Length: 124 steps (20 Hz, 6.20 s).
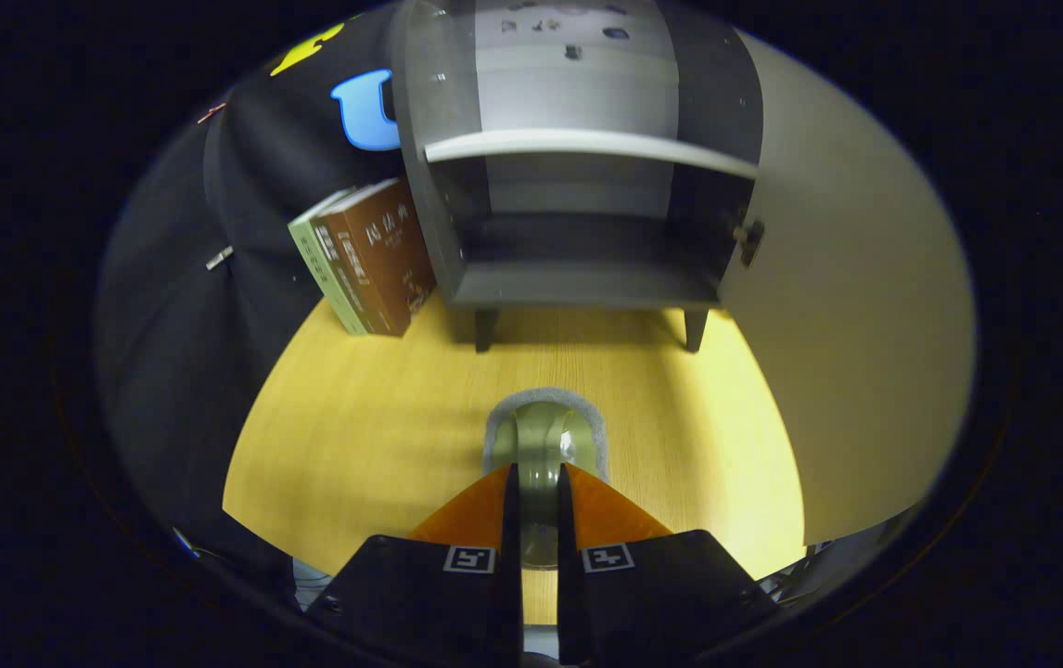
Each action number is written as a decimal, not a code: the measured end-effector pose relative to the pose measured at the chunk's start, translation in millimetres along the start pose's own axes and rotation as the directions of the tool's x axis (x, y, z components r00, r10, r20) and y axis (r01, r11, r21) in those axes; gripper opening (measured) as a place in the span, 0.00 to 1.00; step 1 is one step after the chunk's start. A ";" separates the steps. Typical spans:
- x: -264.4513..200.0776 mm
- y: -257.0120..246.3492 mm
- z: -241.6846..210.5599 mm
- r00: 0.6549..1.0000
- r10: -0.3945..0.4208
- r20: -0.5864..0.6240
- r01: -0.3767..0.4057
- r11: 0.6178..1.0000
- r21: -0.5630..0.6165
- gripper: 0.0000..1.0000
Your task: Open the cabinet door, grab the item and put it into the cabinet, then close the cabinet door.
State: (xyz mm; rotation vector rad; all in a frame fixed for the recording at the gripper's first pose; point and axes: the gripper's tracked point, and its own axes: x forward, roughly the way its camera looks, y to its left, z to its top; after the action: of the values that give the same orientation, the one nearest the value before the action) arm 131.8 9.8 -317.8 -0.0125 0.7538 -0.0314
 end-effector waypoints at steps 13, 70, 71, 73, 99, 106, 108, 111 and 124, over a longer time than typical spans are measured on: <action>-87.7 11.3 177.3 0.938 -0.084 0.337 0.061 0.995 0.079 0.19; -122.4 -11.5 336.3 0.757 0.049 0.652 -0.073 0.997 0.011 0.62; -132.1 -12.9 328.1 0.751 0.029 0.659 -0.058 0.998 0.022 0.64; -154.3 -11.5 309.8 0.748 -0.002 0.663 -0.025 0.999 0.031 0.67; -358.6 -259.3 170.1 0.603 -0.291 0.743 0.170 0.956 0.237 0.98; -316.0 -292.0 168.9 0.687 -0.164 0.708 0.059 0.984 0.171 0.98; -312.3 -298.9 165.0 0.703 -0.136 0.698 0.050 0.989 0.142 0.97; -313.1 -293.8 168.5 0.716 -0.082 0.693 -0.009 0.992 0.126 0.98; -290.0 -176.9 177.4 0.720 -0.038 0.693 -0.028 0.996 0.083 0.98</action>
State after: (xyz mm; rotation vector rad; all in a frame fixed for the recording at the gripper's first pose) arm 37.7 -157.4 13.9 0.0567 -0.0150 -0.0612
